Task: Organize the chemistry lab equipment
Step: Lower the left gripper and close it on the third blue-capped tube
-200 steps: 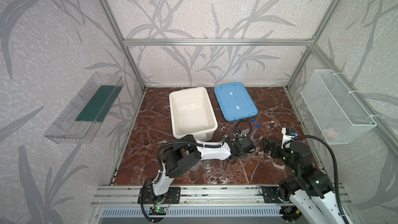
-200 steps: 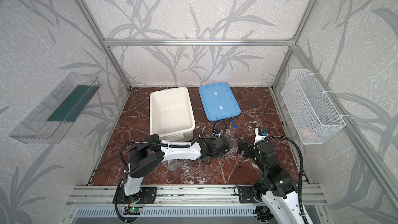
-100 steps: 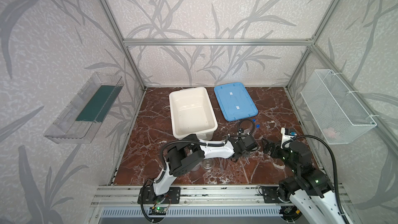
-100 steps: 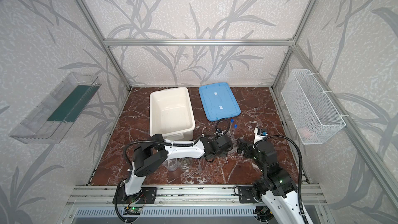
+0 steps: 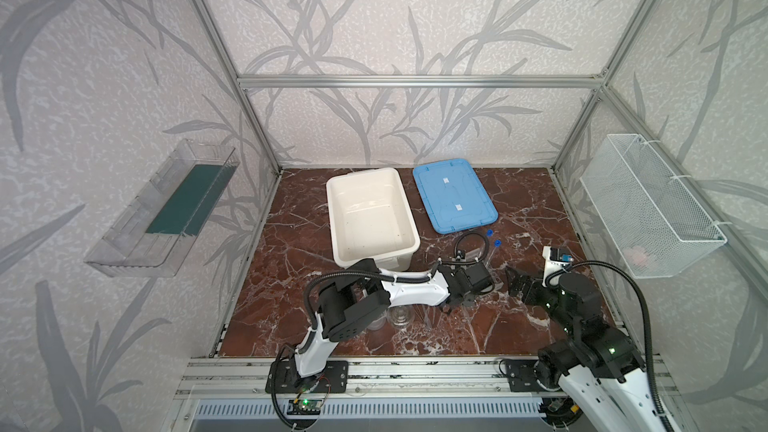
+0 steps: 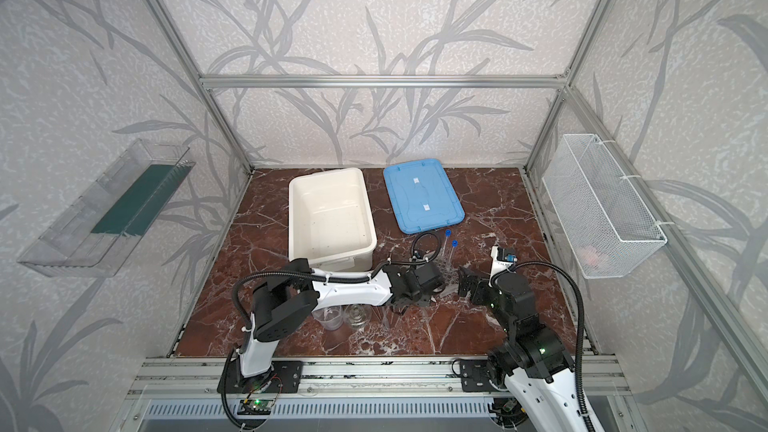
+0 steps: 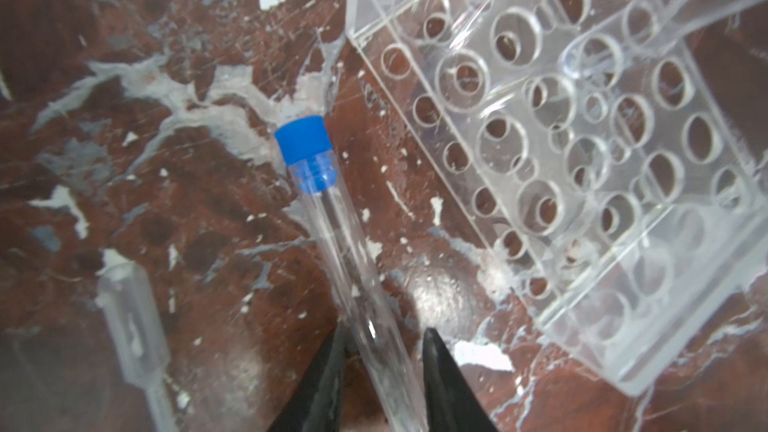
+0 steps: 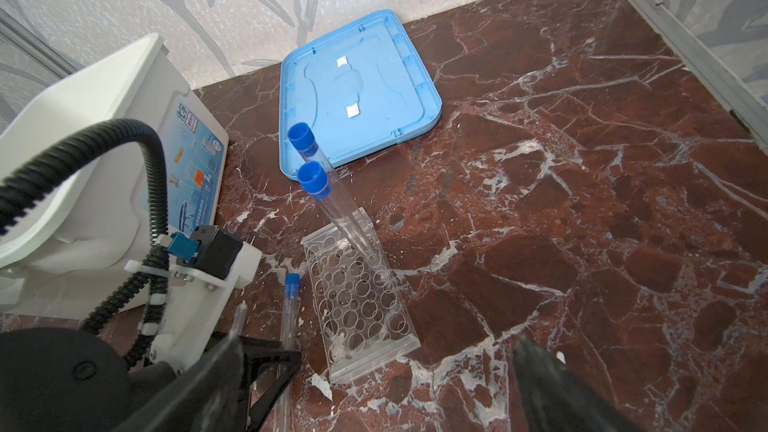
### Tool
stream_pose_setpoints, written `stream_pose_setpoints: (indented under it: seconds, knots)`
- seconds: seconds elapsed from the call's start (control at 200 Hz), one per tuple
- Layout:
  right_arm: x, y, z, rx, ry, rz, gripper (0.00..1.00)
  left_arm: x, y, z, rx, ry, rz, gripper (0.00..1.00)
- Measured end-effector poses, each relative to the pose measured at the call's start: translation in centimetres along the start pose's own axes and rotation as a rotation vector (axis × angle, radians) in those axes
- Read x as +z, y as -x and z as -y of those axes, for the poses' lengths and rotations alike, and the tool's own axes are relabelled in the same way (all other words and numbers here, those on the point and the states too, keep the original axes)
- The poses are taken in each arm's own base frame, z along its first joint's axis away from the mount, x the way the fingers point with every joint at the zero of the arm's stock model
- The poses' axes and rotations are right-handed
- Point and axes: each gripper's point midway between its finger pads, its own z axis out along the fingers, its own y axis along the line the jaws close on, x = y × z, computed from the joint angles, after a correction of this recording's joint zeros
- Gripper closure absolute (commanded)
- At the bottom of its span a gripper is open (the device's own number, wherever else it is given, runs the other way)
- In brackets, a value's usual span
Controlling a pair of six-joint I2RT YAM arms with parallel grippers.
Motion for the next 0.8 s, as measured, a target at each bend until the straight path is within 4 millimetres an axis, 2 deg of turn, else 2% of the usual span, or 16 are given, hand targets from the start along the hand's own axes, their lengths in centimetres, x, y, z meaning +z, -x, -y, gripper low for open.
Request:
stream_pose_setpoints:
  seconds: [0.275,0.605,0.8]
  knots:
    - [-0.1,0.1,0.0,0.0,-0.001,0.005,0.0,-0.7,-1.5,-0.1,0.038,0.0,-0.084,0.63]
    - [-0.1,0.1,0.1,0.001,-0.003,0.008,0.0,-2.0,-4.9,0.5,0.106,-0.014,-0.195,0.66]
    - [-0.1,0.1,0.1,0.001,-0.003,0.008,0.0,-2.1,-5.3,0.1,0.099,-0.017,-0.207,0.72]
